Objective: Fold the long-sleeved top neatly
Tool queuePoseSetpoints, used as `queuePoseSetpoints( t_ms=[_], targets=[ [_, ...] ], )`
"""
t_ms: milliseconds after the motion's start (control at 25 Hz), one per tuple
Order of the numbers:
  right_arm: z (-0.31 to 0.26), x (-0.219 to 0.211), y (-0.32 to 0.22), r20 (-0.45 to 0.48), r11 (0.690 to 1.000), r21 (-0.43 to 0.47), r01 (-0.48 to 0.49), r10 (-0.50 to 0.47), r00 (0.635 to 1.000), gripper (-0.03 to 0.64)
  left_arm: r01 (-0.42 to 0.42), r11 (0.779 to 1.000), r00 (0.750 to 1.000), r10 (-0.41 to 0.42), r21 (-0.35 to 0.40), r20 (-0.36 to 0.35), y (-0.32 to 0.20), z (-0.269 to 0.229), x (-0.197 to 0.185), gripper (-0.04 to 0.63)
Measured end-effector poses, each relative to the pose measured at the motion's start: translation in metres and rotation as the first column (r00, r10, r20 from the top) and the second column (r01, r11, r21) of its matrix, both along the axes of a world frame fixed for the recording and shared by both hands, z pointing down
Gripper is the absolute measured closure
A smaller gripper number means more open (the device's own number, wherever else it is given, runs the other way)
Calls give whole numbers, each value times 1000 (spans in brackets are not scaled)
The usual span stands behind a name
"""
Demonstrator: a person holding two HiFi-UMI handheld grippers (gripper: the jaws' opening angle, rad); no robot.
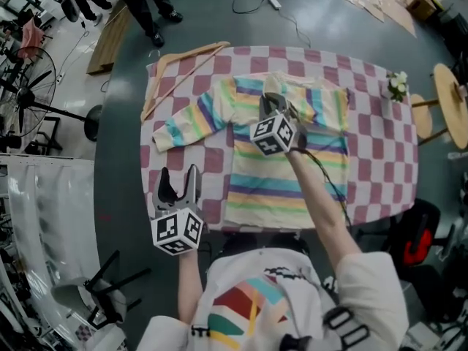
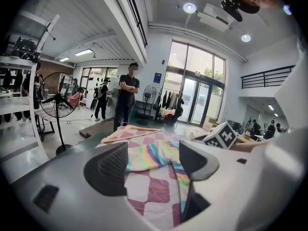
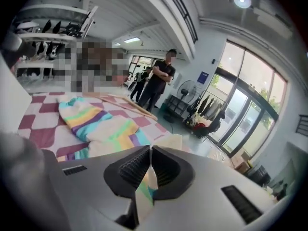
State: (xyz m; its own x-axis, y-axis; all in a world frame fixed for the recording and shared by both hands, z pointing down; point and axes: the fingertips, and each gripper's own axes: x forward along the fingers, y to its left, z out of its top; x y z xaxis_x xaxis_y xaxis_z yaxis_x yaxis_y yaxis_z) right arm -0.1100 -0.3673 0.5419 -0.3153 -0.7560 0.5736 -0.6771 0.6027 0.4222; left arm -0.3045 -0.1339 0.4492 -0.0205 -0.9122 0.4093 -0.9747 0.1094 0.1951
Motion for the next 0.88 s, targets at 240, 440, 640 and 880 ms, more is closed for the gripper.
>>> queuePoseSetpoints(
  t_ms=[240,440,640,880],
  targets=[
    [47,-22,10,-171,995,-59,81,-90,981,600,4,999,1000,-4,-35,-3,4,14,-8,281],
    [74,-30,19,-250,985,-102,137,-158,955,600,18,999,1000,-19,-48,-9,6,19,-17,281],
    [85,-44,33,-203,966,-184,183,-219,954,526,25,999,999,-26,-46,-21,1,20,-21,281],
    [59,-57,35,-141,968,-158,194,-216,966,462,33,999,999,-33,-24,-28,-7,12,-22,281]
  ],
)
